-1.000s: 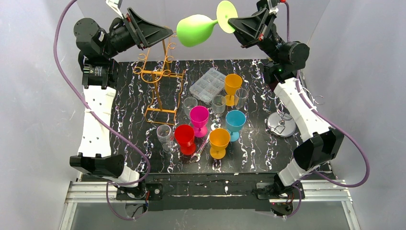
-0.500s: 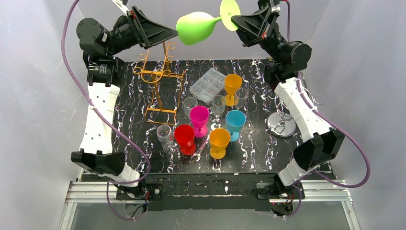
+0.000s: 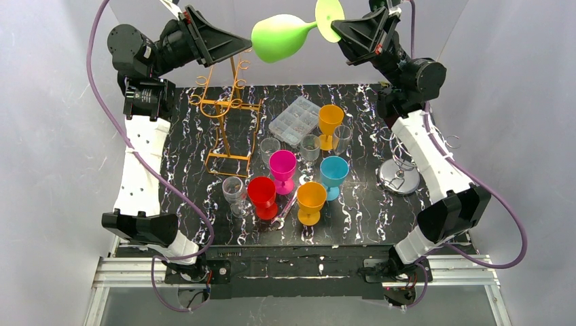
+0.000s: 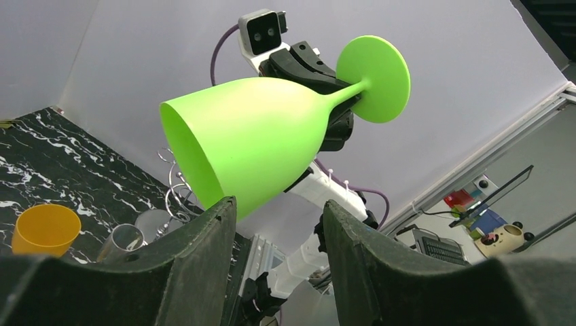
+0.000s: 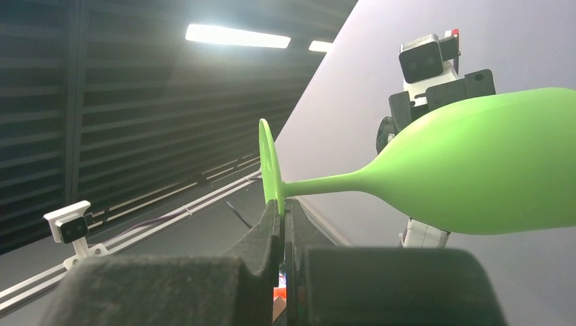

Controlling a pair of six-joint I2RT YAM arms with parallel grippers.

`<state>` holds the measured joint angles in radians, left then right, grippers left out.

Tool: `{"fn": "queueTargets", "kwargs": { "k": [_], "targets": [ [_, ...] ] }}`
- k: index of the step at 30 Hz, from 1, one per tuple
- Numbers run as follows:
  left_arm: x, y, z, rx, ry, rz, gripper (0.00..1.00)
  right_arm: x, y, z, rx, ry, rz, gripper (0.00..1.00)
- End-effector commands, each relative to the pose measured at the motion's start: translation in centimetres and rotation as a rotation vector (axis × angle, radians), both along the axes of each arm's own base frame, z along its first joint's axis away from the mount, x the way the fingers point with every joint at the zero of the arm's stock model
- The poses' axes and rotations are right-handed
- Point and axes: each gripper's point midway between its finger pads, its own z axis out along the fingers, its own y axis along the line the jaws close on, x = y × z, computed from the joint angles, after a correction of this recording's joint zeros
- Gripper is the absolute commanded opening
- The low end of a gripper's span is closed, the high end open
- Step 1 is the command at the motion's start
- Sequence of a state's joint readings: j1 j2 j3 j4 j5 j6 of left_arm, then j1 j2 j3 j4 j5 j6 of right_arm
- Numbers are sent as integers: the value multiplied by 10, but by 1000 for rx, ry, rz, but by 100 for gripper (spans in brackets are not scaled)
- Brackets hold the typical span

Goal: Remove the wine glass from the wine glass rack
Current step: Place the wine glass at the center of the board.

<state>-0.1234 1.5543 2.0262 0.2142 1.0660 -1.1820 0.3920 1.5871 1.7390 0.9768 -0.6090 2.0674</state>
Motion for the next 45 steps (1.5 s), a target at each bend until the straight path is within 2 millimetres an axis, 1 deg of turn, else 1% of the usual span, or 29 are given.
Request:
{"fn": "queueTargets", "kwargs": {
  "k": [1, 9, 14, 18, 21, 24, 31, 34, 40, 45],
  "targets": [
    [-9, 6, 12, -11, -61, 23, 49, -48, -21, 35, 51, -130, -19, 1],
    [1, 3, 4, -5, -27, 6, 50, -47, -20, 35, 41, -126, -37, 1],
    [-6, -11, 2, 8, -36, -59, 49, -46, -19, 38, 44, -132, -30, 1],
    [-8, -12, 6, -3, -41, -76, 47, -46, -20, 36, 56, -134, 1, 1],
    [-14, -13, 14, -30, -69, -108, 42, -43, -20, 32, 75, -118, 44, 1],
    [-21, -13, 22, -58, -88, -134, 39, -40, -21, 29, 98, -107, 84, 1],
    [-37, -21, 28, -78, -119, -196, 31, -30, -19, 22, 112, -82, 108, 1],
    [-43, -21, 33, -90, -135, -209, 26, -25, -19, 18, 123, -65, 126, 1],
    [-57, -20, 43, -134, -159, -241, 14, -8, -19, 7, 151, -22, 163, 1],
    [-65, -18, 47, -148, -175, -243, 5, 6, -19, 3, 157, 2, 162, 1]
  ]
}}
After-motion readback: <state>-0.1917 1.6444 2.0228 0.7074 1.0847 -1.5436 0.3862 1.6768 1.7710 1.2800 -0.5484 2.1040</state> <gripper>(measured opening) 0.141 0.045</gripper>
